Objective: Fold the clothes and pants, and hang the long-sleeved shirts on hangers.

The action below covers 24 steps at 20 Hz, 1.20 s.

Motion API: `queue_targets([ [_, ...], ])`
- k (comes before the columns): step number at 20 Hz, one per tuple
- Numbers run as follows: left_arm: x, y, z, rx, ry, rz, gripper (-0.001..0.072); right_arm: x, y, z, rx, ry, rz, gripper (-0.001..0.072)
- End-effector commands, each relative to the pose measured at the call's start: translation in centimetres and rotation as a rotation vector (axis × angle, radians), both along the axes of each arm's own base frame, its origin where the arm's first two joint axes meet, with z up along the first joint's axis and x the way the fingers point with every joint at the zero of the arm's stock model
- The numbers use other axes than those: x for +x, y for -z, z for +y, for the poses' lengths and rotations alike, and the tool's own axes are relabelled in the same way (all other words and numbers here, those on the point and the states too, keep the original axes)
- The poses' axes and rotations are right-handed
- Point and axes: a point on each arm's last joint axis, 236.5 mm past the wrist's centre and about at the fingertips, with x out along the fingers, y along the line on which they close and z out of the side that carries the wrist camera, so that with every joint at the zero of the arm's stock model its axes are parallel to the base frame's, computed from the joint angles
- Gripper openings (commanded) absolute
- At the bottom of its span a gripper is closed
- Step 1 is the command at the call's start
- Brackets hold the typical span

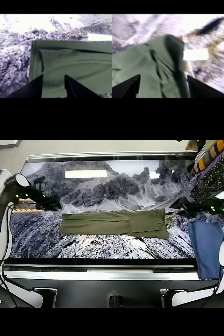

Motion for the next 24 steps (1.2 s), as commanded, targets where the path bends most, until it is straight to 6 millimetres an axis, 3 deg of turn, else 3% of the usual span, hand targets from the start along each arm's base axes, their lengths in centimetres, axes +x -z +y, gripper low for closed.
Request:
queue_targets([
  [1,-0.4,-3.6,0.8,0.044,0.015,-0.019,0.0323,-1.8,1.0,-1.4,0.110,-0.008,0.048,0.0656],
  [6,-0.5,-6.4,0.8,0.048,0.009,-0.075,0.0323,-1.5,4.5,1.3,0.157,-0.078,0.096,0.0657],
  [12,-0.6,-6.6,0.8,0.048,0.010,-0.077,0.0323,-1.7,7.1,5.2,0.215,-0.146,0.158,0.0656],
  [16,-0.6,-6.6,0.8,0.048,0.009,-0.077,0.0323,-2.1,7.6,8.0,0.210,-0.215,0.187,0.0640],
  [18,-0.6,-6.6,0.8,0.047,0.010,-0.077,0.0321,-2.4,8.0,9.0,0.183,-0.251,0.199,0.0472],
  [20,-0.6,-6.6,0.8,0.046,0.010,-0.076,0.0312,-2.7,8.0,9.7,0.175,-0.277,0.205,0.0142],
  [21,-0.6,-6.5,0.6,0.040,0.011,-0.076,0.0308,-2.7,7.4,10.0,0.183,-0.285,0.197,0.0030],
  [22,-0.6,-6.4,0.4,0.033,0.011,-0.074,0.0196,-2.6,6.6,9.9,0.179,-0.280,0.188,0.0029],
  [23,-0.6,-5.9,-0.3,0.010,0.017,-0.068,0.0011,-2.6,5.7,9.6,0.158,-0.264,0.185,0.0028],
  [24,-0.4,-5.3,-1.6,-0.032,0.024,-0.064,0.0014,-2.7,4.6,9.2,0.133,-0.246,0.191,0.0028],
])
